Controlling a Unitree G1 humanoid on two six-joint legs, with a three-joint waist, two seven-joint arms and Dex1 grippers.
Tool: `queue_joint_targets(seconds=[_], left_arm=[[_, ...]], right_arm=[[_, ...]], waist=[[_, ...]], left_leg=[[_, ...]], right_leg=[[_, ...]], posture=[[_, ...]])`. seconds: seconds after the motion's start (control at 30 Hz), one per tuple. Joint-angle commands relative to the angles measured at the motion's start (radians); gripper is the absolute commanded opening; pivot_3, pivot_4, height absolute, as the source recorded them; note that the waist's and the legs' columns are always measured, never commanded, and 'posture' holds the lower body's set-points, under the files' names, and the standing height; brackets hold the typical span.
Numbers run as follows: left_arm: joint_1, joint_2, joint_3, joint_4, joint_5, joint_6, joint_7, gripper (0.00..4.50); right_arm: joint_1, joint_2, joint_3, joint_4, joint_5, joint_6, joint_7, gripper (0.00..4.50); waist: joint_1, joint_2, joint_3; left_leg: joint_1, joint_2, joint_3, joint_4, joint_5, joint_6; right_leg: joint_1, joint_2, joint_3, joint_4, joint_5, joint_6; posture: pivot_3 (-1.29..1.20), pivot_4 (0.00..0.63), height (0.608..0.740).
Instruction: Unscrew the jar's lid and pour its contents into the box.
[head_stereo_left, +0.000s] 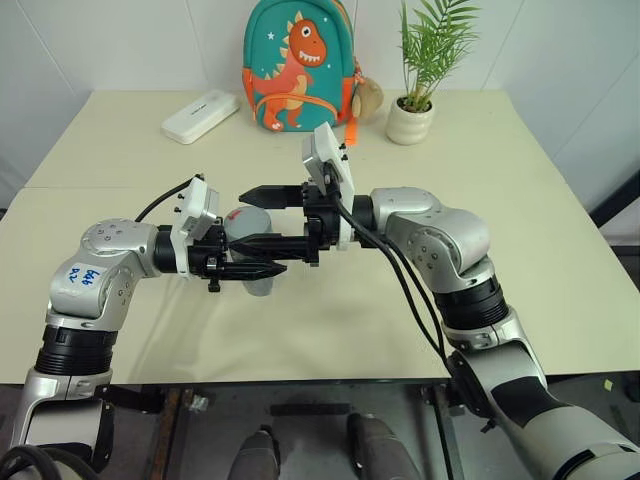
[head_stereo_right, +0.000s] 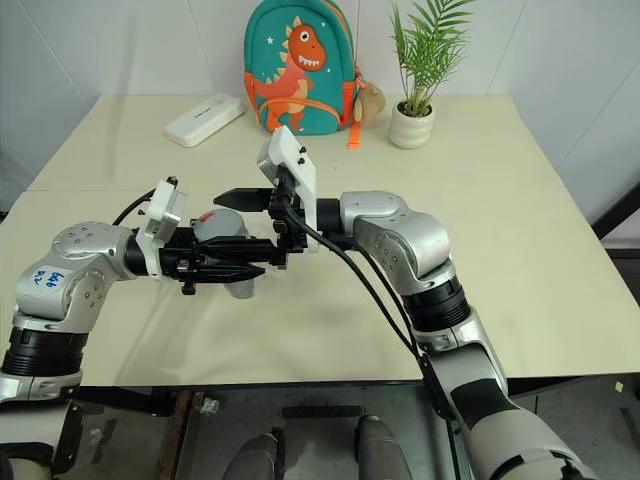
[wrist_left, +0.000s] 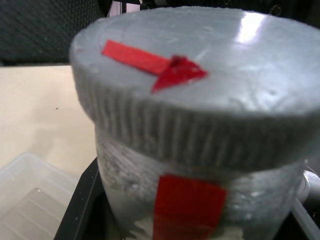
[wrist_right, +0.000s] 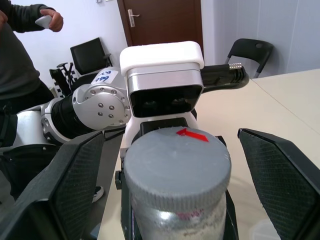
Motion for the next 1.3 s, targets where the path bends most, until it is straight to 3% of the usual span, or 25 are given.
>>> queue_joint_targets(seconds=[0.03,0.77,1.3], left_arm=[[-0.021,0.008,0.016,-0.009,-0.008,-0.012,-0.006,1.99],[-0.014,0.004,0.022,-0.013,-0.009,-0.018,0.007,1.99],[-0.005,0.011,0.026,-0.020,-0.015,-0.009,0.009,1.99]], right_arm=[[-0.025,0.017,0.007,-0.034,0.002,0.003,-0.010,4.48],[-0.079,-0.009,-0.035,0.092,-0.036,-0.056,0.008,4.48],[-0.045,-0.022,-0.041,0.045,0.009,-0.017,0.052,4.48]], waist=[[0.000,0.000,0.000],[-0.001,0.000,0.000],[-0.001,0.000,0.000]], left_leg=[[0.000,0.000,0.000,0.000,0.000,0.000],[0.000,0.000,0.000,0.000,0.000,0.000],[0.000,0.000,0.000,0.000,0.000,0.000]], right_leg=[[0.000,0.000,0.000,0.000,0.000,0.000],[0.000,0.000,0.000,0.000,0.000,0.000],[0.000,0.000,0.000,0.000,0.000,0.000]], posture=[[0.00,0.150,0.740],[0.00,0.150,0.740],[0.00,0.150,0.740]])
